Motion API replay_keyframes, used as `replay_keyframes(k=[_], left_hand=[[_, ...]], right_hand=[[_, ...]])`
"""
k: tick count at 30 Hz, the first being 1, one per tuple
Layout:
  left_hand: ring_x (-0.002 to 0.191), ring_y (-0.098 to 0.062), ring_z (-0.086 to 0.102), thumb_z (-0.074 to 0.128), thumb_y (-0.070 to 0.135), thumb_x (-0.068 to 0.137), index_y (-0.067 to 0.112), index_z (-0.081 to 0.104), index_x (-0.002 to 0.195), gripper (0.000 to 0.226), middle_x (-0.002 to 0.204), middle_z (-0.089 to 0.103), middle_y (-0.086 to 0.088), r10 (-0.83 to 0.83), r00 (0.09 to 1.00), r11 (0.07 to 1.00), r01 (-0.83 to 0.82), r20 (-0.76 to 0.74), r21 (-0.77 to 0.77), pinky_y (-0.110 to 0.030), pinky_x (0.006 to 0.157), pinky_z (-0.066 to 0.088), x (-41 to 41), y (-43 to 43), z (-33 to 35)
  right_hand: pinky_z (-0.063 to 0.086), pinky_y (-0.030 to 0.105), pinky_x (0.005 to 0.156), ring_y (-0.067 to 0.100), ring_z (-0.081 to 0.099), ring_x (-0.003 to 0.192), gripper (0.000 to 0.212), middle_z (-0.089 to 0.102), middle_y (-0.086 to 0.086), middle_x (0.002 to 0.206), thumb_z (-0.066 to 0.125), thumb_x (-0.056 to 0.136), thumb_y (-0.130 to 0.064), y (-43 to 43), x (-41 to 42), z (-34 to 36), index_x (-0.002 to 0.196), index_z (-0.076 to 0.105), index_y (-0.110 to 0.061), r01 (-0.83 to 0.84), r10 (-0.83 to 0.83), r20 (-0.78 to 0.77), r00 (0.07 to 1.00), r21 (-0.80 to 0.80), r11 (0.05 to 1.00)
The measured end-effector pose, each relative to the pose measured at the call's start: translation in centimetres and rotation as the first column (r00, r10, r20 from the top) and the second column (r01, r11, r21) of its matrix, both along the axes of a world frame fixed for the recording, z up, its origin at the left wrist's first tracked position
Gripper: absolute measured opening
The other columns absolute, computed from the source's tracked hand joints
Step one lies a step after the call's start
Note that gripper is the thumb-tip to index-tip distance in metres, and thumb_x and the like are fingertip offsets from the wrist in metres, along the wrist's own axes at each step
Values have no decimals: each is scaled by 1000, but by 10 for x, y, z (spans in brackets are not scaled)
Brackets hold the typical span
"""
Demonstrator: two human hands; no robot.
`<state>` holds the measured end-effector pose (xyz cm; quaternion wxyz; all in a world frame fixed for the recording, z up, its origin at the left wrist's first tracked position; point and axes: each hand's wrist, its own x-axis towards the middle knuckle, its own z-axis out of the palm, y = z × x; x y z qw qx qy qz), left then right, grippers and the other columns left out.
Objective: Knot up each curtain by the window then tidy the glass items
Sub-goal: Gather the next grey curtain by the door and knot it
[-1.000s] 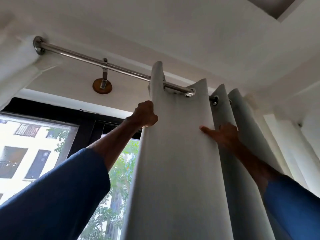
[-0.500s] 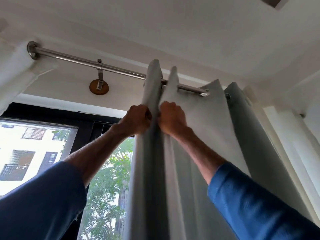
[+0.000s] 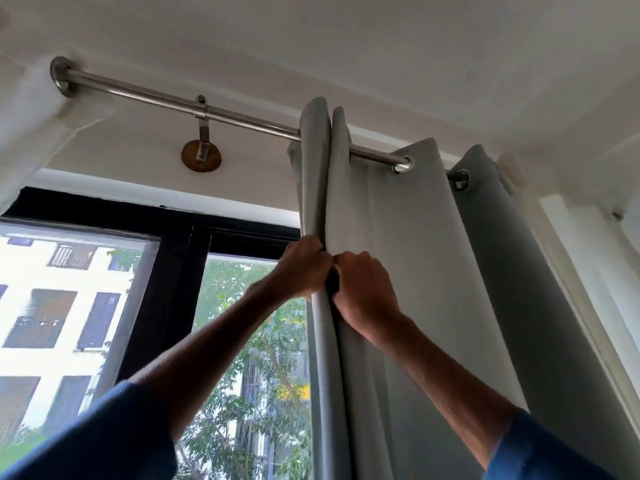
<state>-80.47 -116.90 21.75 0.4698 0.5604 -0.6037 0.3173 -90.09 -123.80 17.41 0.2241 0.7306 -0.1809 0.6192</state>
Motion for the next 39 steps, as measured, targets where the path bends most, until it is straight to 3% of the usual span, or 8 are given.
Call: replay_keyframes(k=[5,11,15,17,23,30,35,39], left_hand=[[80,-34,61,42,48,99,1,56,68,59,76,62,-23,-88,989,995,81,-116,-59,-30,62,33,-2,-16,-59],[93,-39,59,61,44,70,11,45,83,39,99,62,-18,82,986,997,-81,-143,13,-34,68,47,4,-35,-79],[92,-37,57,61,27,85,12,37,82,28,99,57,-20,143,987,989,-140,-73,49,-34,66,41,10,-38,-89],[92,-35,55,58,24,91,10,40,84,23,102,58,-22,151,987,988,-148,-55,52,-32,65,37,12,-37,-90],[83,-33,52,56,23,95,7,39,83,26,94,56,-23,146,989,988,-145,-3,46,-31,62,31,22,-34,-91],[99,-33,49,55,24,97,-2,50,98,27,100,54,-22,136,990,990,-137,32,31,-32,69,33,25,-35,-93],[97,-39,55,57,26,96,6,45,88,24,103,57,-27,134,991,990,-135,30,46,-31,66,34,25,-38,-91],[98,-41,57,55,25,97,7,41,85,26,102,59,-29,153,987,986,-156,57,56,-30,65,31,23,-36,-92]], right_hand=[[45,38,72,36,63,86,22,70,12,90,57,89,-11,-7,-8,-55,107,69,-18,4,-1,-61,998,49,999],[37,31,98,28,54,116,51,62,7,120,52,88,-9,-6,-19,-117,135,55,-29,159,-73,-309,948,266,951],[36,27,84,20,58,107,16,59,-2,99,61,90,-40,-14,-33,-145,90,55,-25,220,-39,-484,874,321,921],[40,29,66,11,62,76,53,60,-3,69,64,81,-68,-23,-47,-145,68,53,-18,152,67,-509,858,376,914],[55,29,80,7,71,86,29,77,-4,93,79,83,-43,-84,-97,-103,94,77,-16,-275,256,103,961,313,909],[42,41,105,36,51,126,92,56,19,134,82,70,-60,-146,-140,-51,135,51,-2,-92,-156,417,895,517,851],[44,40,74,43,64,86,43,67,24,88,52,83,-43,-126,-116,-43,76,60,-2,3,-126,311,942,367,930],[46,38,78,42,61,96,10,68,20,99,57,92,-21,-79,-75,-32,84,58,-14,164,-213,172,962,260,951]])
